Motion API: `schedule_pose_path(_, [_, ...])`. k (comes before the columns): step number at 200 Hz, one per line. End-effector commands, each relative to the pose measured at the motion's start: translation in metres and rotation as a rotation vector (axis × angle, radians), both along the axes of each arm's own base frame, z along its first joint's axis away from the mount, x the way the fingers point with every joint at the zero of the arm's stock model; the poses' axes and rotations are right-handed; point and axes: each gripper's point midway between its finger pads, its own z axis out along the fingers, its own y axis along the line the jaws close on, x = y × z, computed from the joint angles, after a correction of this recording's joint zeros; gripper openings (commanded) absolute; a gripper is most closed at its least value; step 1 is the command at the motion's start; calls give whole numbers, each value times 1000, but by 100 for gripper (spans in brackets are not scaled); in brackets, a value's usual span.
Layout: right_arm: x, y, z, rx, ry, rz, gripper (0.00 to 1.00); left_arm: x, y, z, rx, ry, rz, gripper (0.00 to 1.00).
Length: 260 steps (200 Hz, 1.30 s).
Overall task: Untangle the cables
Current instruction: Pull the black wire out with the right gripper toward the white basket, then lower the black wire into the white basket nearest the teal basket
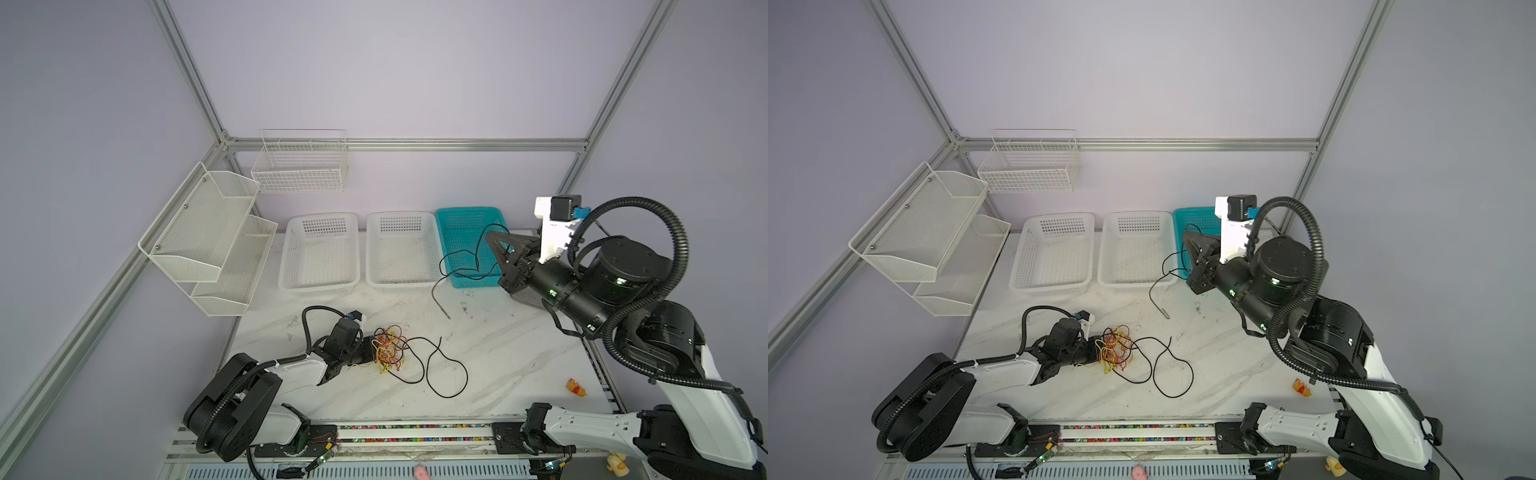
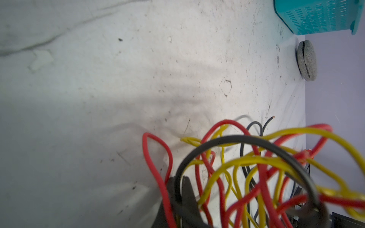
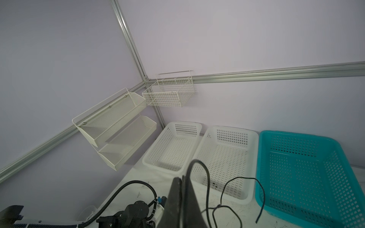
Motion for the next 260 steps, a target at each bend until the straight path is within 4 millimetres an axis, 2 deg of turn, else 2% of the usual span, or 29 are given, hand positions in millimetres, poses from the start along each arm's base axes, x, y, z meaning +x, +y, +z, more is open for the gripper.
schedule_pose_path(1, [6, 6, 6, -2, -44, -10, 0, 2, 11, -4, 58, 1, 19, 0])
schedule_pose_path(40, [21, 38, 1, -29, -54, 27, 0, 4, 10, 5, 53, -37, 4, 0])
schedule_pose_path(78, [45, 61, -2, -59, -60, 41, 0, 4, 14, 9, 74, -59, 4, 0])
schedule_pose_path(111, [90, 59, -10, -41, -29, 74, 0, 7, 14, 14, 75, -83, 7, 0])
schedule_pose_path(119, [95, 56, -6, -30, -33, 75, 0, 7, 14, 15, 75, -88, 5, 0])
schedule_pose_path(126, [106, 65, -13, -41, -15, 81, 0, 8, 15, 15, 76, -92, 6, 0])
schedule_pose_path(160, [127, 87, -9, -14, 0, 129, 0, 10, 14, 20, 78, -119, -1, 0])
schedule_pose_path(191, [155, 102, -10, 3, 17, 145, 0, 11, 15, 24, 74, -153, -4, 0])
schedule_pose_path(236, [209, 114, -18, 61, 54, 170, 0, 17, 12, 35, 52, -217, -4, 0])
schedule_pose_path(260, [244, 117, -34, 81, 84, 171, 0, 23, 9, 43, 40, -255, -6, 0])
